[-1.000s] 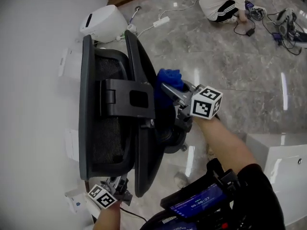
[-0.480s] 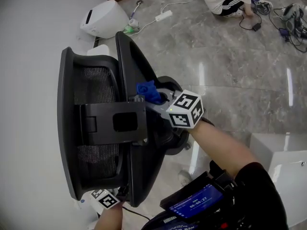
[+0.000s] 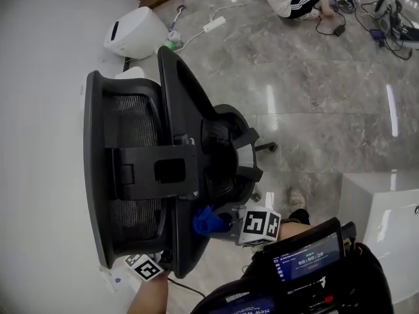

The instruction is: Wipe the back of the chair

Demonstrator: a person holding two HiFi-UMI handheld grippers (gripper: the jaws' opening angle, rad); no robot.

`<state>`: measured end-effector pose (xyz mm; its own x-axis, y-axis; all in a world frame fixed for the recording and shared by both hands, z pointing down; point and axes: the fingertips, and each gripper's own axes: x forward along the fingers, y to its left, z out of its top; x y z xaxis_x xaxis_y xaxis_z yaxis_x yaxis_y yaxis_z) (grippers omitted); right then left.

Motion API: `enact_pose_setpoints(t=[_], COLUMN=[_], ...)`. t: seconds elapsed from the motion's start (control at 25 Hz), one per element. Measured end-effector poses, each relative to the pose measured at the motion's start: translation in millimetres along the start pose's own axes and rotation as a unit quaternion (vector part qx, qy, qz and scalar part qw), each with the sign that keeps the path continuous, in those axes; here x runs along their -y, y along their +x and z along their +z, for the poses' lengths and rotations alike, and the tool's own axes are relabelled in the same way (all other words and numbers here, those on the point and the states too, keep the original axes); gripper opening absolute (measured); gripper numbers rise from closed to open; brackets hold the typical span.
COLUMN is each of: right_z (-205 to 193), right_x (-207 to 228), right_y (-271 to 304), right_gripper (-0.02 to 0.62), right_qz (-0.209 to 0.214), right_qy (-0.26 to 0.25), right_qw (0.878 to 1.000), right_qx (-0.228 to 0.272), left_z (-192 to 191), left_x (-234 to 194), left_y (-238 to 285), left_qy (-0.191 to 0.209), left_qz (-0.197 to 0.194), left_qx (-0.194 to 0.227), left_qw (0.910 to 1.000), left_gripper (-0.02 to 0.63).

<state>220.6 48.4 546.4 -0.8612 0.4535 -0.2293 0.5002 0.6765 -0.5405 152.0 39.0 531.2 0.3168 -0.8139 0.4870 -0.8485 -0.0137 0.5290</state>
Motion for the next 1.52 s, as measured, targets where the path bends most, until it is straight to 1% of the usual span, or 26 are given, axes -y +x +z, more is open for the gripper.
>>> enact_pose_setpoints(t=[0.04,0.12,0.2,0.28,0.36,0.4,0.48,0.52,0.56,0.64,0.72,0.76,0.8,0.88,0.92,0.96,1.04,1.12,1.16,1.2,1.24,1.36,1.4,1.44,1.48,1.52], right_z=[12,49,93,136,192,224,281,297,303,298,286,283,281,274,268,260,236,223,220,217,210,174,163,156,155,159], right_x=[6,18,22,17,-3,-21,-69,-90,-106,-125,-131,-130,-127,-111,-102,-92,-72,-64,-66,-70,-76,-104,-116,-129,-143,-158], right_y=[-7,-32,-67,-107,-141,-151,-150,-140,-125,-88,-51,-37,-28,-23,-23,-21,-5,17,24,30,36,58,66,72,74,71], right_gripper=[0.071,0.071,0.071,0.071,0.071,0.071,0.071,0.071,0.071,0.072,0.072,0.072,0.072,0.074,0.074,0.074,0.074,0.074,0.072,0.072,0.072,0.069,0.071,0.071,0.071,0.071], right_qz=[-0.008,-0.042,-0.091,-0.143,-0.187,-0.202,-0.225,-0.238,-0.252,-0.282,-0.319,-0.339,-0.362,-0.412,-0.437,-0.459,-0.494,-0.515,-0.518,-0.516,-0.507,-0.448,-0.420,-0.391,-0.362,-0.333], right_qy=[0.003,0.019,0.020,-0.004,-0.057,-0.095,-0.181,-0.215,-0.241,-0.280,-0.299,-0.297,-0.283,-0.221,-0.188,-0.161,-0.135,-0.154,-0.163,-0.165,-0.164,-0.175,-0.180,-0.182,-0.181,-0.176], right_qw=[1.000,0.997,0.989,0.977,0.962,0.953,0.933,0.924,0.918,0.905,0.891,0.884,0.878,0.869,0.864,0.861,0.856,0.843,0.838,0.838,0.841,0.861,0.872,0.884,0.900,0.918], right_qx=[0.012,0.061,0.113,0.156,0.192,0.205,0.215,0.207,0.191,0.149,0.123,0.125,0.135,0.162,0.164,0.150,0.069,-0.019,-0.047,-0.069,-0.089,-0.164,-0.179,-0.179,-0.161,-0.125], left_z=[4,14,21,20,22,27,39,45,50,53,54,54,54,47,41,36,29,27,27,27,27,24,23,24,25,27], left_x=[1,9,19,24,26,28,34,38,42,49,52,52,52,48,46,43,37,31,30,29,29,26,26,26,28,31], left_y=[1,-4,-20,-38,-53,-60,-77,-85,-93,-109,-132,-148,-166,-206,-224,-239,-265,-286,-294,-301,-305,-313,-312,-309,-303,-296], left_qy=[-0.002,-0.001,0.006,0.022,0.037,0.043,0.052,0.055,0.059,0.068,0.076,0.080,0.083,0.090,0.094,0.097,0.105,0.107,0.106,0.106,0.109,0.121,0.122,0.121,0.120,0.119], left_qz=[-0.002,-0.005,-0.004,-0.001,-0.002,-0.005,-0.010,-0.013,-0.017,-0.028,-0.044,-0.051,-0.057,-0.066,-0.068,-0.067,-0.066,-0.065,-0.065,-0.066,-0.068,-0.079,-0.083,-0.087,-0.091,-0.094], left_qx=[-0.001,-0.004,-0.002,0.012,0.034,0.043,0.054,0.060,0.068,0.087,0.106,0.115,0.122,0.127,0.126,0.126,0.131,0.142,0.146,0.149,0.150,0.147,0.144,0.139,0.134,0.128], left_qw=[1.0000,1.0000,1.0000,0.9997,0.9987,0.9982,0.9972,0.9966,0.9958,0.9935,0.9905,0.9889,0.9874,0.9857,0.9853,0.9850,0.9836,0.9820,0.9814,0.9809,0.9802,0.9785,0.9786,0.9789,0.9795,0.9802], left_gripper=[0.002,0.002,0.002,0.002,0.002,0.002,0.002,0.002,0.002,0.002,0.002,0.002,0.002,0.002,0.002,0.002,0.002,0.002,0.002,0.002,0.002,0.002,0.002,0.002,0.002,0.002])
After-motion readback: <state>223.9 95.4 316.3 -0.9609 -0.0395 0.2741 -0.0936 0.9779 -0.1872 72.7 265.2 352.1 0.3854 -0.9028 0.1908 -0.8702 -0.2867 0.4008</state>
